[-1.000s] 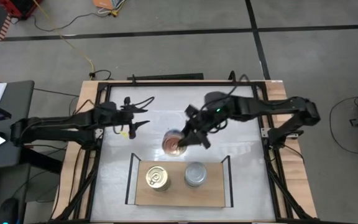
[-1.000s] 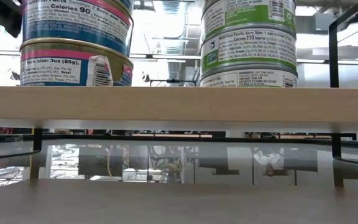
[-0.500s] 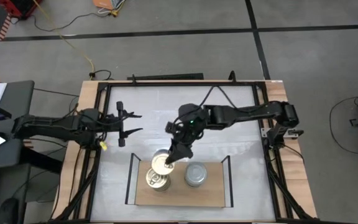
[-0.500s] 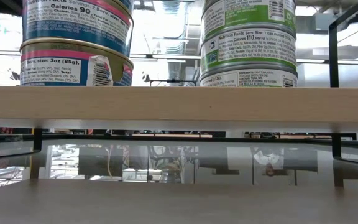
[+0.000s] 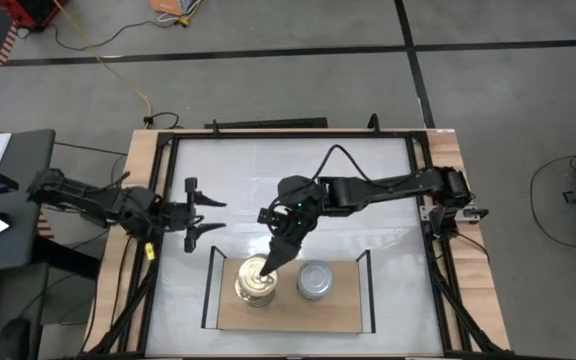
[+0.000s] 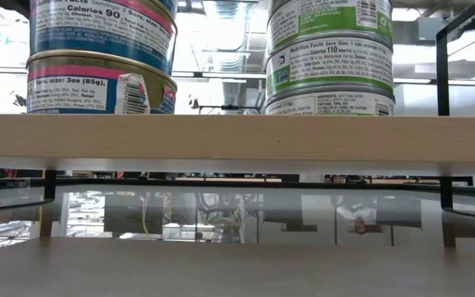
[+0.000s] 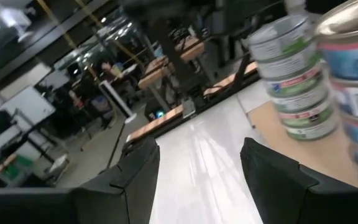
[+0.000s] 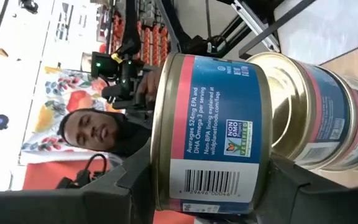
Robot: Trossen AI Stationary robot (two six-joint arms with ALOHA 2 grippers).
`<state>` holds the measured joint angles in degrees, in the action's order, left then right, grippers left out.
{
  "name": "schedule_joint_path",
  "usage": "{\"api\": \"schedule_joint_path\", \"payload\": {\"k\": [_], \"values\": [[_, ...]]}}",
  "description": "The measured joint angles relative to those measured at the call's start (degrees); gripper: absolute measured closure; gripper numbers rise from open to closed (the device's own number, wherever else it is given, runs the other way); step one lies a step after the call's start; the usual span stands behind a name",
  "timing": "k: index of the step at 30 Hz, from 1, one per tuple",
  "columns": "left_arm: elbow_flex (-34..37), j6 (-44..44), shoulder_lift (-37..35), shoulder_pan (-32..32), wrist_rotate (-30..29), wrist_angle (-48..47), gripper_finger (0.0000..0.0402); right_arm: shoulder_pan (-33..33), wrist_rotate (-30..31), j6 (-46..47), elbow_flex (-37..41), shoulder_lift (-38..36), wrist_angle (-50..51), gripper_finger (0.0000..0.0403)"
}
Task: Stack canned seafood by type on shelf
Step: Stack the blue tuna can on top of the blue tuna can on the shelf
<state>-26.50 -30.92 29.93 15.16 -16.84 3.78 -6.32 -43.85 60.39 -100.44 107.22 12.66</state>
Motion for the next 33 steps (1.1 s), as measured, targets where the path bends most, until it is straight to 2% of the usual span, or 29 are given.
{"api": "schedule_joint_path", "payload": {"k": [12, 33], "values": [[0.00, -2.93, 0.00, 5.51, -0.03, 1.88, 0.0187, -0.07, 2.36, 5.01, 0.00, 0.00, 0.12, 0.0163], [0.00, -0.73, 0.00, 6.53, 1.35, 1.86, 0.0187, -0.80, 5.59, 3.77, 0.02, -0.02, 2.61, 0.0160]]}}
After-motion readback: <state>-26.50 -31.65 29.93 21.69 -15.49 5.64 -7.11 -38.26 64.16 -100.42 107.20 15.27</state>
